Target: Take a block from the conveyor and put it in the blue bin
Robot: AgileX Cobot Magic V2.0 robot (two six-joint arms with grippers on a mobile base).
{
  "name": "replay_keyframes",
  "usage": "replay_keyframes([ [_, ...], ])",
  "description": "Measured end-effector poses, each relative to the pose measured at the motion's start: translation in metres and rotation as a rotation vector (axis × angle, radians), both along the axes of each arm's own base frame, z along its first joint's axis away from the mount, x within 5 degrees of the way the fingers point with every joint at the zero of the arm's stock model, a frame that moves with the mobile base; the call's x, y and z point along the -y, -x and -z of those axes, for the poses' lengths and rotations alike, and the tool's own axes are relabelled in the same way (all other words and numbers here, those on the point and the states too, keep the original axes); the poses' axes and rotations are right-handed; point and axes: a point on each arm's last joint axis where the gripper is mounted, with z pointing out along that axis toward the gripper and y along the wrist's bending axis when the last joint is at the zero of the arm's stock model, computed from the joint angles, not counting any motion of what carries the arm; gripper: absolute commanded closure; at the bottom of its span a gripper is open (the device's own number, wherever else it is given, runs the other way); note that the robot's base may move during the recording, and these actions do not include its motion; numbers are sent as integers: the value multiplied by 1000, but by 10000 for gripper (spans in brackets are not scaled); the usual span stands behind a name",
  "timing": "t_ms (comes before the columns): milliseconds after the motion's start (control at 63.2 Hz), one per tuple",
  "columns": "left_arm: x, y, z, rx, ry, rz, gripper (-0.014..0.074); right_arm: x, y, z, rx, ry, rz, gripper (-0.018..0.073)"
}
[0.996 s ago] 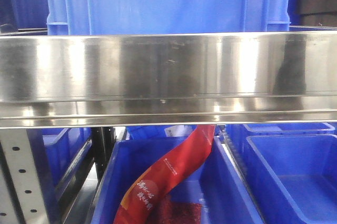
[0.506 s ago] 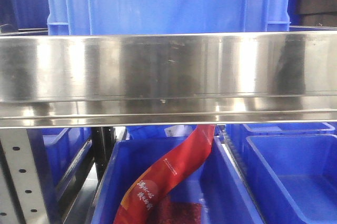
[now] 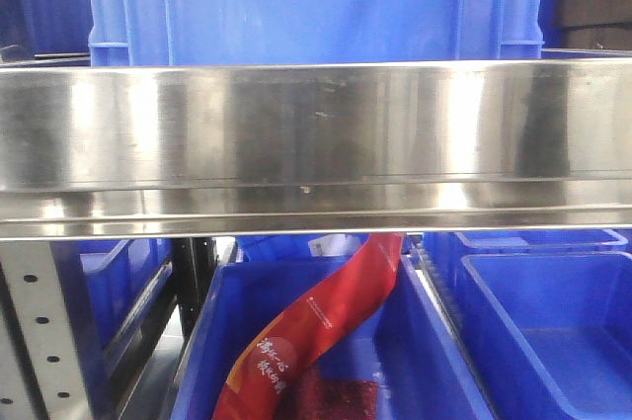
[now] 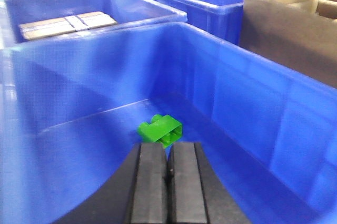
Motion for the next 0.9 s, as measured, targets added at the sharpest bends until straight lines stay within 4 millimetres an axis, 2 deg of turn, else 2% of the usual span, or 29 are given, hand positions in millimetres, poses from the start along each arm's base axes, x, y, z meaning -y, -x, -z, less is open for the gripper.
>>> replay_keyframes([
  [111, -12, 16, 0, 3, 1, -13, 707, 14, 18, 3, 5, -4, 27, 721],
  [221, -22, 33, 9, -13, 1, -19, 707, 24, 37, 19, -21, 3, 41, 721],
  [395, -36, 63, 47, -75, 49, -28, 707, 37, 76, 54, -55, 14, 47, 721],
  [490, -49, 87, 71, -65, 87, -41, 707, 45, 101, 78, -59, 15, 55, 721],
  [727, -76, 144, 117, -33, 111, -50, 707, 62, 151, 141, -88, 25, 61, 721],
  [791, -82, 156, 130, -29, 113, -50, 707, 65, 162, 150, -73, 20, 61, 721],
  [901, -90, 174, 138, 12, 134, -48, 707, 69, 176, 159, -48, 11, 57, 721],
])
